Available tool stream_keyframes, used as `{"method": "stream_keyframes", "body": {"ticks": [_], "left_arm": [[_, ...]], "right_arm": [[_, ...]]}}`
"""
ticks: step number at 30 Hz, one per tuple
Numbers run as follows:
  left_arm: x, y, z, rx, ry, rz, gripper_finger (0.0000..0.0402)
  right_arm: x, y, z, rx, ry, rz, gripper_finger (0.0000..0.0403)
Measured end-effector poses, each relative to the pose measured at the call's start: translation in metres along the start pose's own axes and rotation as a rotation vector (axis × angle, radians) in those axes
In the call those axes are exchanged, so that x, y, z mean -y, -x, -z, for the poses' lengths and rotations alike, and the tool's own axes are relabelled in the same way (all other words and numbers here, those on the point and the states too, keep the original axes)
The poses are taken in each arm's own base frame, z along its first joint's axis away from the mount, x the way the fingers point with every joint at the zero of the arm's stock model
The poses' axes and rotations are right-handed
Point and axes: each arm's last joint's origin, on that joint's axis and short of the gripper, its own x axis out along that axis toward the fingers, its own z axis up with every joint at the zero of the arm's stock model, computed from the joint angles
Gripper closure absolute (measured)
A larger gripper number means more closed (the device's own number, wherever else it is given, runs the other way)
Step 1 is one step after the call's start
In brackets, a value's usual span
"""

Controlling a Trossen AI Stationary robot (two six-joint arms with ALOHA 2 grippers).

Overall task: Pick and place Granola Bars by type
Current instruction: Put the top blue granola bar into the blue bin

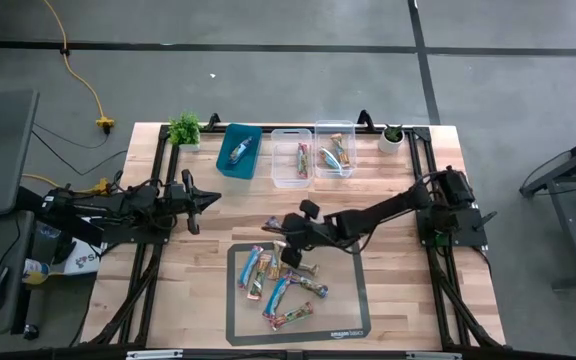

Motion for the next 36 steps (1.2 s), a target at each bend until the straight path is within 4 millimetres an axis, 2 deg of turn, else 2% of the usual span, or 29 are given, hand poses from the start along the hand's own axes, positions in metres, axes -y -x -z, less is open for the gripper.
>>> {"method": "stream_keyframes", "body": {"ticks": [8, 14, 20, 26, 31, 36], "left_arm": [[0.0, 0.0, 0.0, 0.0, 0.0, 0.0, 0.0401], [0.0, 0.0, 0.0, 0.0, 0.0, 0.0, 0.0401], [0.0, 0.0, 0.0, 0.0, 0.0, 0.0, 0.0401], [0.0, 0.0, 0.0, 0.0, 0.0, 0.0, 0.0401], [0.0, 0.0, 0.0, 0.0, 0.0, 0.0, 0.0401], [0.0, 0.0, 0.0, 0.0, 0.0, 0.0, 0.0401]], "right_arm": [[0.009, 0.005, -0.065, 0.152, -0.015, -0.003, 0.0385], [0.031, 0.013, -0.115, 0.271, -0.095, 0.008, 0.0388], [0.057, 0.019, -0.152, 0.406, -0.184, 0.014, 0.0383], [0.093, 0.011, -0.168, 0.518, -0.336, 0.022, 0.0386], [0.119, -0.014, -0.171, 0.625, -0.448, -0.003, 0.0383], [0.141, -0.044, -0.163, 0.675, -0.552, -0.003, 0.0385]]}}
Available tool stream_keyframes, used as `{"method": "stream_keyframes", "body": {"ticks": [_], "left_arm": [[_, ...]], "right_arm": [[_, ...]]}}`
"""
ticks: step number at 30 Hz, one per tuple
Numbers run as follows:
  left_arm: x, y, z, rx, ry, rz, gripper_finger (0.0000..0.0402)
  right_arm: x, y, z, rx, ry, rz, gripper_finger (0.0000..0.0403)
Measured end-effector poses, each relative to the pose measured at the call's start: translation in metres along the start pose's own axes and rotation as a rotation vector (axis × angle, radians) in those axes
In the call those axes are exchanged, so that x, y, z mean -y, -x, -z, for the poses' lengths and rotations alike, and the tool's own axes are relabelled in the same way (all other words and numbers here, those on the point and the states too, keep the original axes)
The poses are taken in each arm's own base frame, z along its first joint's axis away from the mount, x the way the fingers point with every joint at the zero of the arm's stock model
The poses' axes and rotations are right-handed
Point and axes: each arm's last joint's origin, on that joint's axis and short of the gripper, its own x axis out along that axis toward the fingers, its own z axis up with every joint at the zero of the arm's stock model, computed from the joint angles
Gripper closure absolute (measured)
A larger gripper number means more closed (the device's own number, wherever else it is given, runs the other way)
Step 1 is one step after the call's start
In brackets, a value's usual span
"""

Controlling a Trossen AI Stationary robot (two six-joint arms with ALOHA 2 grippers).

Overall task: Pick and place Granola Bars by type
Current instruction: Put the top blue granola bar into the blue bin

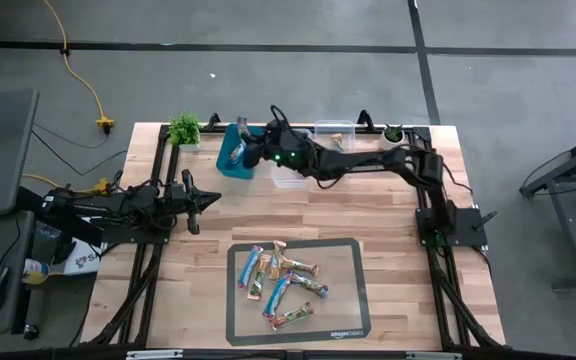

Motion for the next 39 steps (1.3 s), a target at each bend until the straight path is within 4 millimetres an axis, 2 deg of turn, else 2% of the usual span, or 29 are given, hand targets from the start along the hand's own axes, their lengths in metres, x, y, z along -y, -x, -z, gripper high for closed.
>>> {"method": "stream_keyframes", "body": {"ticks": [4, 7, 11, 15, 19, 24, 33, 39], "left_arm": [[0.0, 0.0, 0.0, 0.0, 0.0, 0.0, 0.0401], [0.0, 0.0, 0.0, 0.0, 0.0, 0.0, 0.0401], [0.0, 0.0, 0.0, 0.0, 0.0, 0.0, 0.0401], [0.0, 0.0, 0.0, 0.0, 0.0, 0.0, 0.0401], [0.0, 0.0, 0.0, 0.0, 0.0, 0.0, 0.0401], [0.0, 0.0, 0.0, 0.0, 0.0, 0.0, 0.0401], [0.0, 0.0, 0.0, 0.0, 0.0, 0.0, 0.0401], [0.0, 0.0, 0.0, 0.0, 0.0, 0.0, 0.0401]], "right_arm": [[0.024, -0.016, 0.015, 0.008, -0.072, 0.034, 0.0384], [0.036, -0.036, 0.023, 0.001, -0.105, 0.038, 0.0383], [0.044, -0.071, 0.027, -0.007, -0.133, 0.0, 0.0385], [0.046, -0.097, 0.026, -0.133, -0.094, 0.031, 0.0385], [0.043, -0.101, 0.021, -0.249, -0.048, 0.167, 0.0386], [0.043, -0.097, 0.013, -0.263, -0.059, 0.296, 0.0386], [0.069, -0.095, 0.044, -0.296, -0.16, 0.397, 0.0386], [0.079, -0.097, 0.048, -0.286, -0.2, 0.373, 0.0386]]}}
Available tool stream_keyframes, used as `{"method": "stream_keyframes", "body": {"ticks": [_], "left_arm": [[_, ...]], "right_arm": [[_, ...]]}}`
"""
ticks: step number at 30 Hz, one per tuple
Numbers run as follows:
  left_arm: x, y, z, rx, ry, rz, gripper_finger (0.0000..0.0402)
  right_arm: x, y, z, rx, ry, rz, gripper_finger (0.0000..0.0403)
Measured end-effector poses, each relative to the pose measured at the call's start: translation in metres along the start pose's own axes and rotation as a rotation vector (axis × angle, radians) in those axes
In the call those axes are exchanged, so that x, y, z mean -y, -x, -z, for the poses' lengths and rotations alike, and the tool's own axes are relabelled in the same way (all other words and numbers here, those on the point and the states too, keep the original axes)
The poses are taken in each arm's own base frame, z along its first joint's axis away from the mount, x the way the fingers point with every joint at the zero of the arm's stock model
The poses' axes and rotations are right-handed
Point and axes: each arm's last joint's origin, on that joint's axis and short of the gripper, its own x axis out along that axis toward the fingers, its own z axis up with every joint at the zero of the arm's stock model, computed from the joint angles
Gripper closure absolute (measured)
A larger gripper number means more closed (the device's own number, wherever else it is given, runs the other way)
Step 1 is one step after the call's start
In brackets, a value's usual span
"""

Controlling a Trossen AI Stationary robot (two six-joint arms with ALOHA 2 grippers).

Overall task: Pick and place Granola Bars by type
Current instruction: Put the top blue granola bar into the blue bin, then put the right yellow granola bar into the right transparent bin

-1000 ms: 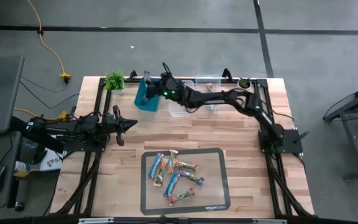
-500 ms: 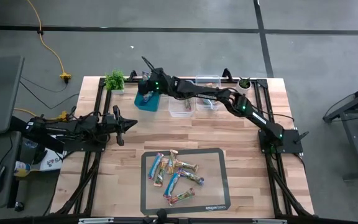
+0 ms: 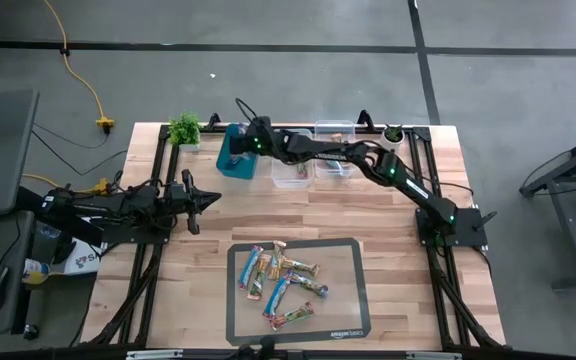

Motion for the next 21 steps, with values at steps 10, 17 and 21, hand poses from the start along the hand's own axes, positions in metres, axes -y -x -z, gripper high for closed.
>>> {"method": "stream_keyframes", "body": {"ticks": [10, 17, 21], "left_arm": [[0.0, 0.0, 0.0, 0.0, 0.0, 0.0, 0.0401], [0.0, 0.0, -0.0001, 0.0, 0.0, 0.0, 0.0401], [0.0, 0.0, 0.0, 0.0, 0.0, 0.0, 0.0401]], "right_arm": [[-0.0002, -0.0004, -0.0023, -0.033, 0.06, -0.044, 0.0341], [-0.0003, -0.0005, -0.0029, -0.023, 0.063, -0.041, 0.0297], [-0.0006, -0.0004, -0.0022, -0.039, 0.087, -0.055, 0.0293]]}}
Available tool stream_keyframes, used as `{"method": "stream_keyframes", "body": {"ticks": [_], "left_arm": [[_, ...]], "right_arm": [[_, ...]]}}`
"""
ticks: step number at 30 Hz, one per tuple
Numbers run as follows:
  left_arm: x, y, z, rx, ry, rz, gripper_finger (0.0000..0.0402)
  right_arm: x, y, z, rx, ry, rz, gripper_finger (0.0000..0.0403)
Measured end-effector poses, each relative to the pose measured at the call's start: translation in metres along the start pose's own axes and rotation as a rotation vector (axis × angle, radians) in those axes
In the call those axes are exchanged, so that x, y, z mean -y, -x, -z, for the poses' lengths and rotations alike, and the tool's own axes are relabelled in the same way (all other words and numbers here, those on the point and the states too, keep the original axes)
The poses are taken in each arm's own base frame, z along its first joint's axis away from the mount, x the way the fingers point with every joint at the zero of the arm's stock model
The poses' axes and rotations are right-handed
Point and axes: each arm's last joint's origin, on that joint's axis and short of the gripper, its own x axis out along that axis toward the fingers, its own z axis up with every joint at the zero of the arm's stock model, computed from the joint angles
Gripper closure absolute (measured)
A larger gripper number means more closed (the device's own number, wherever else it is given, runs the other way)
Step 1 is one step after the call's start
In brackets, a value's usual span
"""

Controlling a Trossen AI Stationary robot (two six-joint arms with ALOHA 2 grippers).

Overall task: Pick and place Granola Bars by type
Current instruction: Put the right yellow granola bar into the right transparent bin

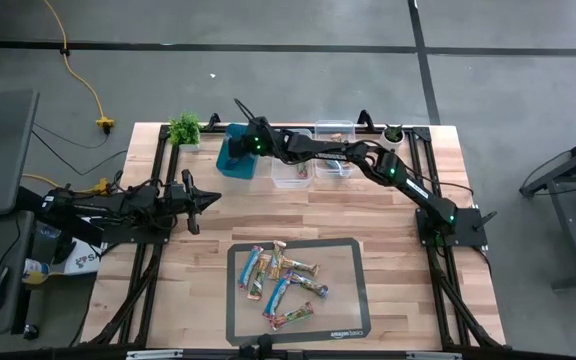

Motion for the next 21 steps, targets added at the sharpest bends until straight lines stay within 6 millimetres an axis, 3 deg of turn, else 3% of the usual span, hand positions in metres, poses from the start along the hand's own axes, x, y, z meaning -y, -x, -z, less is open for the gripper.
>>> {"method": "stream_keyframes", "body": {"ticks": [6, 11, 17, 21], "left_arm": [[0.0, 0.0, 0.0, 0.0, 0.001, 0.0, 0.0401], [0.0, 0.0, 0.0, 0.0, 0.0, 0.0, 0.0401], [0.0, 0.0, 0.0, 0.0, 0.0, 0.0, 0.0401], [0.0, 0.0, 0.0, 0.0, 0.0, 0.0, 0.0401]], "right_arm": [[-0.007, 0.002, -0.004, -0.029, 0.098, -0.1, 0.0293], [-0.03, 0.012, -0.019, -0.032, 0.228, -0.245, 0.0293], [-0.061, 0.035, -0.031, -0.081, 0.375, -0.359, 0.0293], [-0.073, 0.063, -0.035, -0.116, 0.467, -0.342, 0.0293]]}}
